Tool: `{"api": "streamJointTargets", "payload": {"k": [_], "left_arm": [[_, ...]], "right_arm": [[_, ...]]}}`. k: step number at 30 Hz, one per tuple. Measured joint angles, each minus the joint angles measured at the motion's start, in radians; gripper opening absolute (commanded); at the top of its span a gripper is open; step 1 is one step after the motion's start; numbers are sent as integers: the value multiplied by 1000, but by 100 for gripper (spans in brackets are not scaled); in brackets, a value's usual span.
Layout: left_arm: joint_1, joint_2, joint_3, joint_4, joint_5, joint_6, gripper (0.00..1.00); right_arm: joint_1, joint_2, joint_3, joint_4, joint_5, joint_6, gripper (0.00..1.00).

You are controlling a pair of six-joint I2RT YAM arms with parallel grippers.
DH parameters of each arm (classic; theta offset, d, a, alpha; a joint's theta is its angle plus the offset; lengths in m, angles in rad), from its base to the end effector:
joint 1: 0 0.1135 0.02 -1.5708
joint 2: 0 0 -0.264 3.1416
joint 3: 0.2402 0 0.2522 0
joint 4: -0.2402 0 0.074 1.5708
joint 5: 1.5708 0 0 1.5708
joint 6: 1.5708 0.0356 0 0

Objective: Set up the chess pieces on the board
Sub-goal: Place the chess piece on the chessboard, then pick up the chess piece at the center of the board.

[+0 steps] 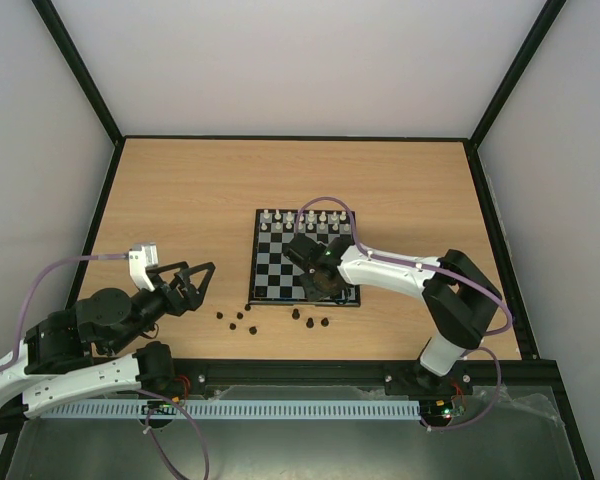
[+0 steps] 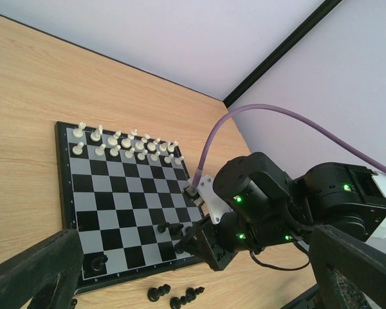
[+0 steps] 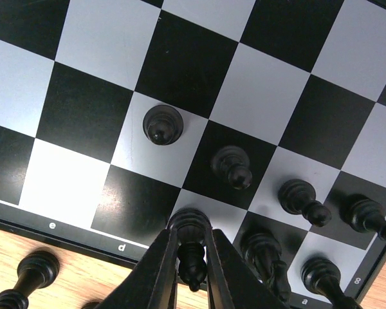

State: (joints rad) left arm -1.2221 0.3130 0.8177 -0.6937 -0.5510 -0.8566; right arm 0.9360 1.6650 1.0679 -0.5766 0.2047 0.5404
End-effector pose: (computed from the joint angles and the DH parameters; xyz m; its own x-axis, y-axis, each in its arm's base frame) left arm 0.0369 -0.0469 0.3462 -0.5143 -0.4695 -0.7177 0.3609 0.6406 -0.6777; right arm 0.1975 0.2560 0.1878 -0.8506 -0.3054 -0.4281 -0.3547 0.9342 0.0382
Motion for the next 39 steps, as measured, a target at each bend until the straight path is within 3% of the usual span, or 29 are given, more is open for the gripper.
{"api": "streamJointTargets", "payload": {"k": [14,22,28,31,36,39], "left_arm": [[0,5,-5,12,0,0,99],[0,6,-11,15,0,0,99],[0,19,-11,23,0,5,99],[0,34,-13,35,0,17,99],[0,90,-23,79,0,32,99],[0,146,-38,113,0,39,99]], "right_arm": [[0,0,-19,-1,1,2,17],[-1,-42,-19,0,-6,1,27],[-1,-180,-18,1,-35,-5,46],[-1,-275,-17,8,-48,-1,61],[-1,-468,-67,69,-82,13,100],[-1,-567,-125,92,-117,19,99]]}}
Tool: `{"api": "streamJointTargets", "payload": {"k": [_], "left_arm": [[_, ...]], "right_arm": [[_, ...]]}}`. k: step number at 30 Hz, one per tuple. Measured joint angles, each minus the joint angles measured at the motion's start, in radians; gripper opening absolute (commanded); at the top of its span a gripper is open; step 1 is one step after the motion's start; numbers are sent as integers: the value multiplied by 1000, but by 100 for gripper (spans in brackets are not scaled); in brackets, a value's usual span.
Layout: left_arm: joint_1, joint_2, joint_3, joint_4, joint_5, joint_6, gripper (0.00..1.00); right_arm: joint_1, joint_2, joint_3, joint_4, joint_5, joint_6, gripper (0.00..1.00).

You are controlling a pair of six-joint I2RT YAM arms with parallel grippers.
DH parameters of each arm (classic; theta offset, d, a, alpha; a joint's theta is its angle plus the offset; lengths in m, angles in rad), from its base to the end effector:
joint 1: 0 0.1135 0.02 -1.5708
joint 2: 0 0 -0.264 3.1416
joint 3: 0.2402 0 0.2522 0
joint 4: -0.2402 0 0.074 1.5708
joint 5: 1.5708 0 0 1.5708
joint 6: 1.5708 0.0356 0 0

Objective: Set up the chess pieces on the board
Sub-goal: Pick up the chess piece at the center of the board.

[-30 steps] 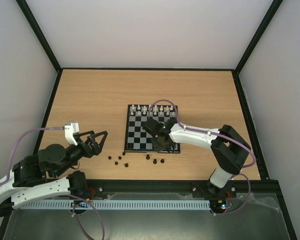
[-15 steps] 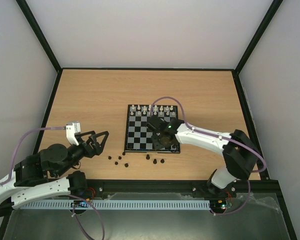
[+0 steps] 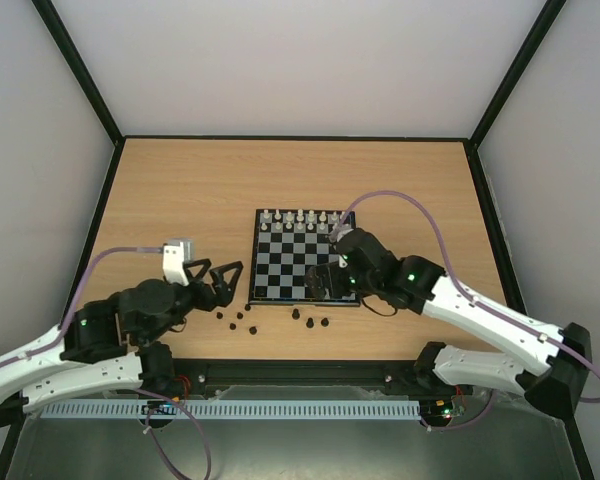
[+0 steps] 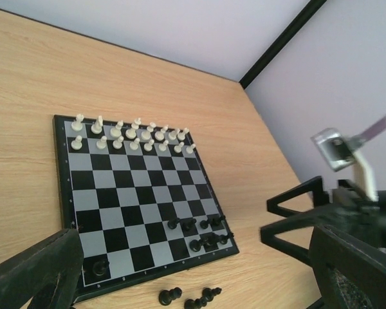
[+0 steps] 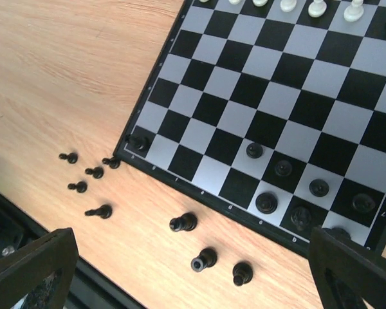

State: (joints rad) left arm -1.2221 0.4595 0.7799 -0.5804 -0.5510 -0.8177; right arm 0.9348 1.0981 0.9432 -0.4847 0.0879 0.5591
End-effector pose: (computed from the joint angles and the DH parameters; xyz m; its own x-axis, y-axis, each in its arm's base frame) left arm 0.0509 -0.0856 0.3379 -0.5181 -0.3940 -0.7591 0.3653 0.7005 -0.6130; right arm 0.1444 0.1903 0.3047 -0.7034 -0.0631 -0.7080 -0.4558 0.8043 0.3812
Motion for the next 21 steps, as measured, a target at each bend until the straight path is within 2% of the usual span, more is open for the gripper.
{"api": "streamJointTargets", "payload": {"k": [8,21], "left_arm": [[6,199,-12,121,-34,25,99],[146,513,8,325,57,59,99]], "right_arm": [[0,-155,-76,43,-51,16,99],[0,-202,-169,86,-69,6,99]]}}
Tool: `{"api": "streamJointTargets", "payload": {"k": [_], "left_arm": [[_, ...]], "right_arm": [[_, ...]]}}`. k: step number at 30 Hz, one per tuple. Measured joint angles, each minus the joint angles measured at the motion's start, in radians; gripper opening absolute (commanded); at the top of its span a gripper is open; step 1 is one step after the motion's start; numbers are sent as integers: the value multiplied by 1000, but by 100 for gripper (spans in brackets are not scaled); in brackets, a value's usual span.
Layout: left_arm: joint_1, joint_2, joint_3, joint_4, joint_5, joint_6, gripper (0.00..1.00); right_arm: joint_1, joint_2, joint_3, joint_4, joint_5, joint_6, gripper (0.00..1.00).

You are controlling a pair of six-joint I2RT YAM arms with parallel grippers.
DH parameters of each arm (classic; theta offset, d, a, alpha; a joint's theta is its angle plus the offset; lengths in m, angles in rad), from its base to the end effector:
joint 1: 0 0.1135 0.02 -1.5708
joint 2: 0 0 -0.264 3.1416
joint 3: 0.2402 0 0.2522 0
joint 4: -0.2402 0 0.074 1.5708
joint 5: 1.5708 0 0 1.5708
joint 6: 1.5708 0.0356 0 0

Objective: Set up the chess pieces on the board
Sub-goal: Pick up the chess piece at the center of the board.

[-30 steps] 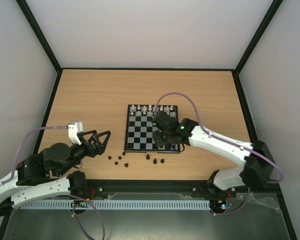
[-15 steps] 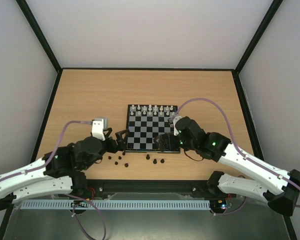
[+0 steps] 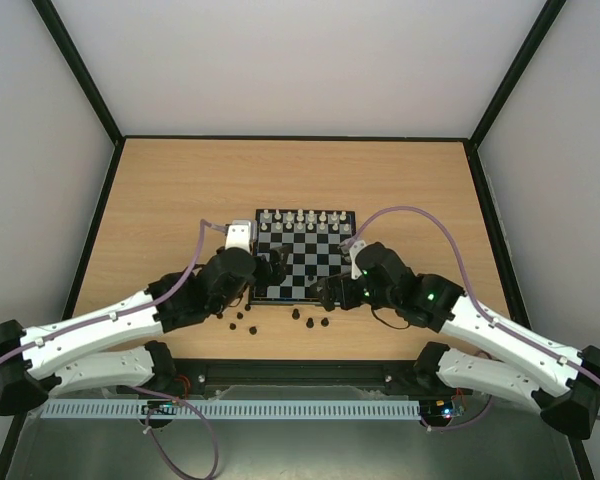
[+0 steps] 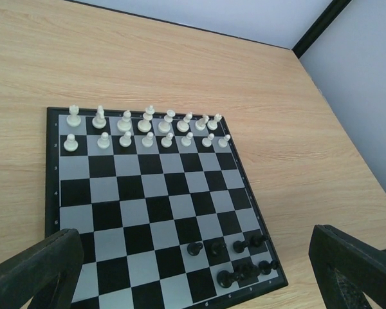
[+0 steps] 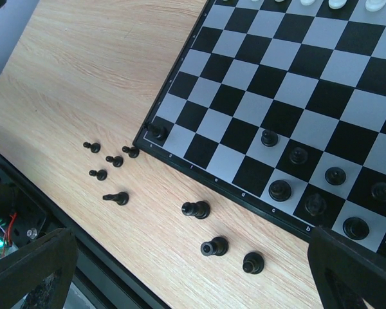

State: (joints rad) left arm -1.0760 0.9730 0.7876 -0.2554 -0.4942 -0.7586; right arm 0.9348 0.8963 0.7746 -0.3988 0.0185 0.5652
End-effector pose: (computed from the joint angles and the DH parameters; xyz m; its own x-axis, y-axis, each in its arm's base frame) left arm 0.1186 -0.1843 0.3006 -0.5399 -0.2747 -0.7956 0.2751 0.8357 -0.4753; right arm 0.1197 0.1610 0.2950 -0.6751 -0.0129 -0.7376 -0.5130 0.7267 0.4569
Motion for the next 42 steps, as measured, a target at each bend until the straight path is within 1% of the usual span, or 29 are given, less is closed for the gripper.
{"api": "streamJointTargets", "payload": {"k": [4,9,18,25,27,29,34,38,42], "left_arm": [[24,39,24,31,26,19,99],[48,43,33,52,51,40,99],[50,-35,34,56,106,63,99],[51,-58,34,85,157,63,99],[54,-41,37,90,170,63,99],[58,9,64,93,184,65,99],[75,119,135,112,225,81,99],[80,181,185,145,261,98,99],[80,198,188,173,290,108,99]], "right_arm": [[0,-36,-19,0,-6,12,98],[0,-39,-19,0,-37,40,99],[0,-92,-15,-57,-37,110,99],[-1,-106,-14,-85,-171,132,99],[-1,-118,-14,-101,-196,135,99],[-1,-149,-14,-114,-204,138,99],[-1,-247,-11,-177,-183,171,99],[-1,-234,-1,-258,-140,206,99],[-1,-244,-1,-346,-93,277,99]]}}
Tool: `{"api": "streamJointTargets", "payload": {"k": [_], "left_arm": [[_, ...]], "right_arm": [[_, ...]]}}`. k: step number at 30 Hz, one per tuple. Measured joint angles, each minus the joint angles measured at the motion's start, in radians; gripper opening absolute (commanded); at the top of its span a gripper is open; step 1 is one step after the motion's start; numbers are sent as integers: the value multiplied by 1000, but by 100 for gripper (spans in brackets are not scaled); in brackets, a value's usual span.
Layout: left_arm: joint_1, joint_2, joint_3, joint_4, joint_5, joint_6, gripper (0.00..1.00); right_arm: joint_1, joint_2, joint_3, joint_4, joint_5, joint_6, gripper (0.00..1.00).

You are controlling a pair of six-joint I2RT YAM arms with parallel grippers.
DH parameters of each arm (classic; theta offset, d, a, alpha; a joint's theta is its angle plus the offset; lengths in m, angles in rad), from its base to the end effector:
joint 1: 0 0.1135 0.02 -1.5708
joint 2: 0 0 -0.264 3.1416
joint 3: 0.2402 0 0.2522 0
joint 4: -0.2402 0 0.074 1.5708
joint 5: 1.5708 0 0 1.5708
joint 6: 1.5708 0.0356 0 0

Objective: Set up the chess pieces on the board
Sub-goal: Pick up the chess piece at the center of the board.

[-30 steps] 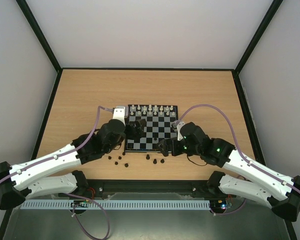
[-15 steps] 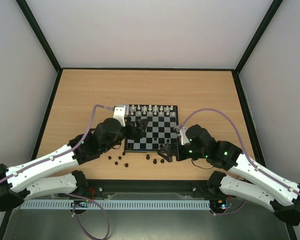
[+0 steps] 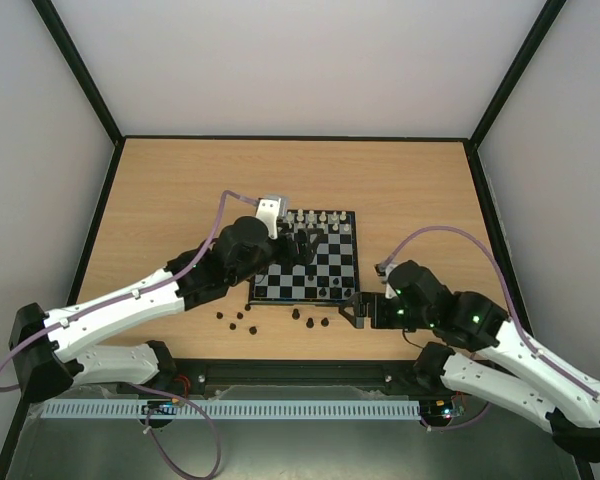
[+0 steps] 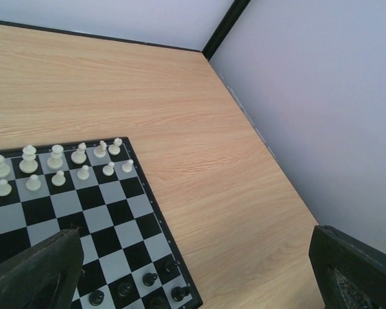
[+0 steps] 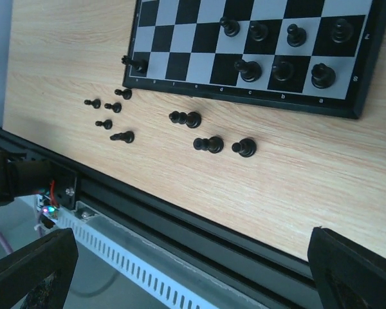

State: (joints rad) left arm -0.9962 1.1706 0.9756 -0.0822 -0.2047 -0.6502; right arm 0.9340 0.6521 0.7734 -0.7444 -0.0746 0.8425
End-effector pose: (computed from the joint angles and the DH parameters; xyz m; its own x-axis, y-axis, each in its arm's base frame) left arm 0.1549 -0.2259 0.3382 -0.5516 -0.2386 -0.7993 0.4796 0.6933 -0.5380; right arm 0.0781 0.1101 0.2990 -0.8562 0.0939 -0.5081 -0.2986 0.7124 0.6350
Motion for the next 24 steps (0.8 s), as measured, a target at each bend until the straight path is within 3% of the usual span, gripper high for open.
{"api": "streamJointTargets", "payload": {"k": [10,17,24], "left_arm": [[0,-116,-47,-39,43,11,99],[23,-333,-88,-117,21,20,99],[68,-351,-91,-196,33,40,99]], "right_arm": [[0,-262,-31,42,-58,93,99],[-1,-76,-35,153,-75,54,99],[-1,171,98,224,-76,-58,99]]}}
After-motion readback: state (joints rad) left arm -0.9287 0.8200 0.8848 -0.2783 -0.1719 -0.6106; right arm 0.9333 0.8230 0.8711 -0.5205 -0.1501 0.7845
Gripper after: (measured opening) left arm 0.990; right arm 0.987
